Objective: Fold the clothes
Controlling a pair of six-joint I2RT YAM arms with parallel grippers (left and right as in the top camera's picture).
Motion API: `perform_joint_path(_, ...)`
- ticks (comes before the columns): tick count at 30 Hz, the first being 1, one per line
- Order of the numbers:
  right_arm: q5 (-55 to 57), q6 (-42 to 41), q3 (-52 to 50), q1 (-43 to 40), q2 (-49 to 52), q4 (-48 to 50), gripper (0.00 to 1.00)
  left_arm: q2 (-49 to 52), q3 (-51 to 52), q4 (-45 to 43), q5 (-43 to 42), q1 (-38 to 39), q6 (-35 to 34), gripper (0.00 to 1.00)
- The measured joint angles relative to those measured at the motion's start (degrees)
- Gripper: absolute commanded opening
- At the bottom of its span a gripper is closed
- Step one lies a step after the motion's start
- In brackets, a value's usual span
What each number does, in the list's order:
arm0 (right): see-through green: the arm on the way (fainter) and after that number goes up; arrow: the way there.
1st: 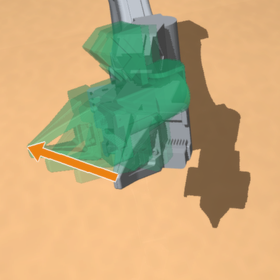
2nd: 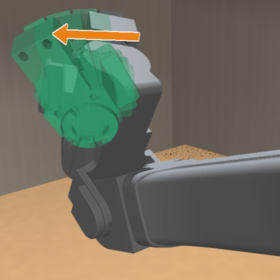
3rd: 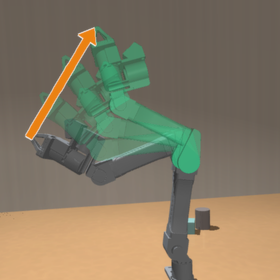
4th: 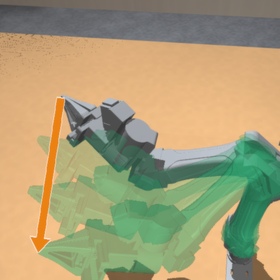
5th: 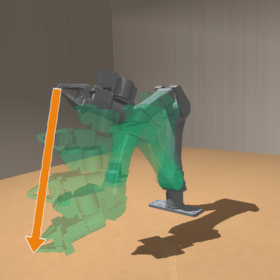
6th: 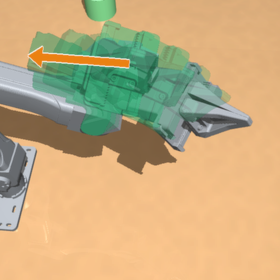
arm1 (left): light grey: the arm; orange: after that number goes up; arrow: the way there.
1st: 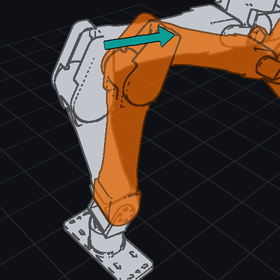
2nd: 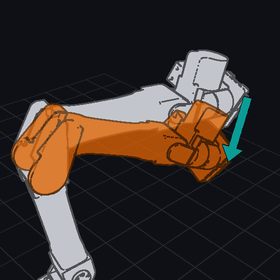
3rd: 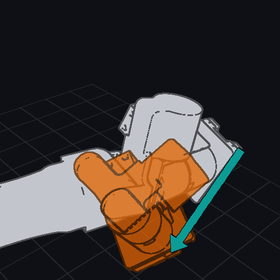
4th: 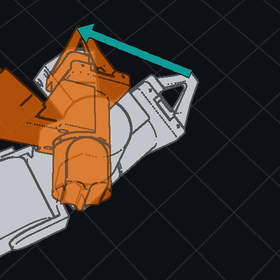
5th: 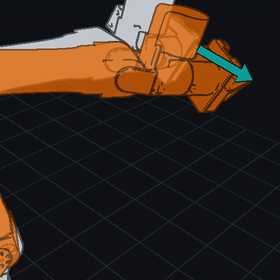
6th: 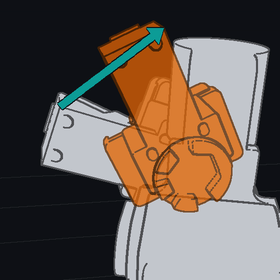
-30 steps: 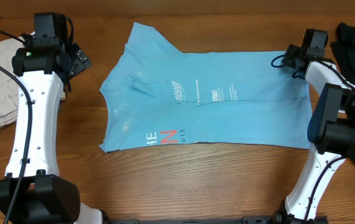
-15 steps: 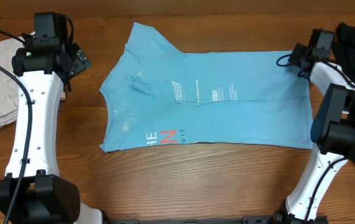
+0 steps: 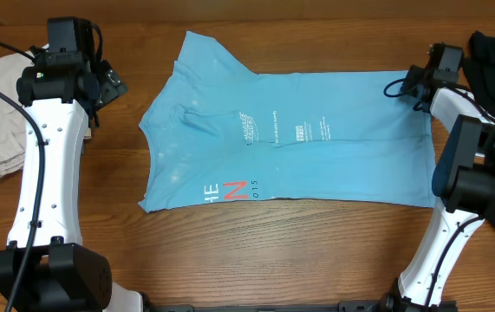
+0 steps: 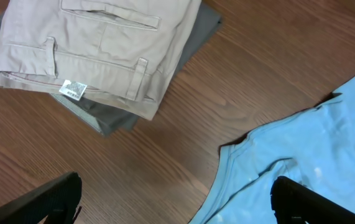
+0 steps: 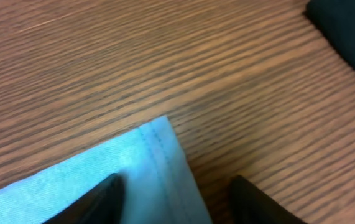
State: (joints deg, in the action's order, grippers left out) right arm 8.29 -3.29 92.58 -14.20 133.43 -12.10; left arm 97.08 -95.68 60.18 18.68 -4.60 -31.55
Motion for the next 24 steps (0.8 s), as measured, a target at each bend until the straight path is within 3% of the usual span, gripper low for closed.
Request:
perform_joint_path(3,-0.1,0.4,0.1,0.0,0.0,-0.1,0.55,0.0,0.0,0.0,0.0,0.0,0.0,1.00)
perform_joint_path(8,-0.9,1.0,0.1,0.1,0.0,-0.3,0.31,0.0,0.0,0.0,0.0,0.0,0.0,1.00)
perform_joint_path(11,-1.0,1.3,0.3,0.4,0.0,-0.6,0.28,0.0,0.0,0.0,0.0,0.0,0.0,1.00)
perform_joint_path(14,-1.0,1.6,0.3,0.4,0.0,-0.6,0.18,0.0,0.0,0.0,0.0,0.0,0.0,0.99)
perform_joint_path(24,-1.5,1.7,0.3,0.4,0.0,-0.5,0.13,0.0,0.0,0.0,0.0,0.0,0.0,1.00)
